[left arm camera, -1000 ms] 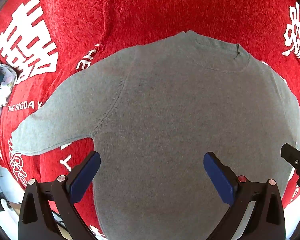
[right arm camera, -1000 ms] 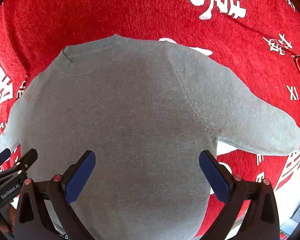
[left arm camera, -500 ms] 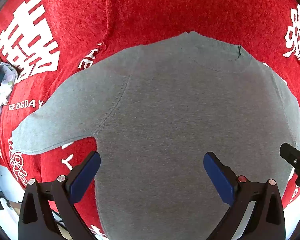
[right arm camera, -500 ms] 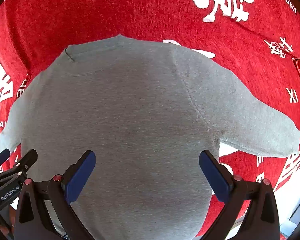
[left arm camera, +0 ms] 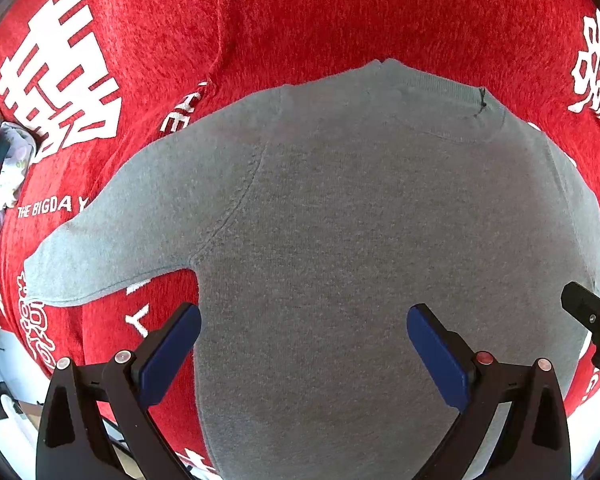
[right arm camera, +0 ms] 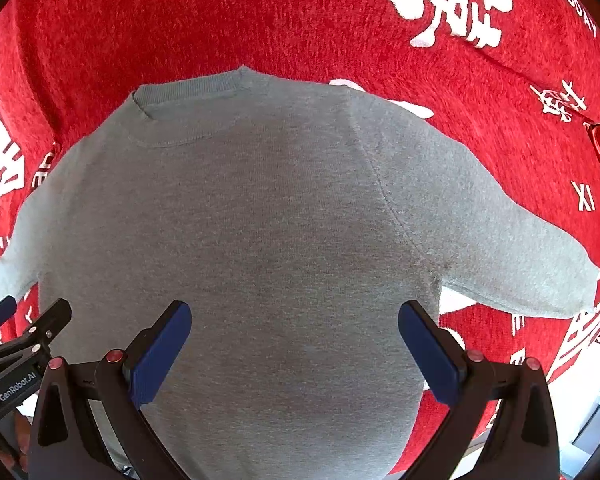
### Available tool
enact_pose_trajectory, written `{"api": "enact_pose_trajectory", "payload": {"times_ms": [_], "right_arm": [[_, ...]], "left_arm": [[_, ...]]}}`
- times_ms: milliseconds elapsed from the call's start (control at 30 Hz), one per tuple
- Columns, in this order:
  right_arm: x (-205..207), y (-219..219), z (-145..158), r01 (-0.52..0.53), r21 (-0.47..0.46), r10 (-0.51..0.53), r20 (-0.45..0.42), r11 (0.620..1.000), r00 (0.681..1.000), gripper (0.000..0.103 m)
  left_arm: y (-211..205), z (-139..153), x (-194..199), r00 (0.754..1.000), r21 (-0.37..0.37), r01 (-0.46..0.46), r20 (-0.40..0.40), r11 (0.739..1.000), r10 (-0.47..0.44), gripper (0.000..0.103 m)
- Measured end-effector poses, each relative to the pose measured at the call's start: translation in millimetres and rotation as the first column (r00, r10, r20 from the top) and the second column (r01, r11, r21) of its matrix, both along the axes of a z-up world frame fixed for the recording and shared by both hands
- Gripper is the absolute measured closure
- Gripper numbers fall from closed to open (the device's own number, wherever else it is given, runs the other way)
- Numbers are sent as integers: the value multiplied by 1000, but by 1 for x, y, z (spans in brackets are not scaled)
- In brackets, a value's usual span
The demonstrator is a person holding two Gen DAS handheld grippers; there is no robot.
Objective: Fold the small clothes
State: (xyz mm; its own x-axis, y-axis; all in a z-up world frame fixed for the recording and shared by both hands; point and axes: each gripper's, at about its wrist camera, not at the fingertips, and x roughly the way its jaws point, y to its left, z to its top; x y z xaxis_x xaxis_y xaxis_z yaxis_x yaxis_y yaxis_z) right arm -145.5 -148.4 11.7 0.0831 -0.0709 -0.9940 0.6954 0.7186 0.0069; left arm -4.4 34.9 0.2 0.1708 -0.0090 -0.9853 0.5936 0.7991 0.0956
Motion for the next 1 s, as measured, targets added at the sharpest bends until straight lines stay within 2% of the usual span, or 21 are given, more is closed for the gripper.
{"api": "enact_pose_trajectory", "payload": {"times_ms": [1000], "right_arm": [[6,5,2,-11,-8,11,-6,1000,1000,0]], "left_arm": [[11,0,4,1000,-5,-18,-3,1000,18,0]]}}
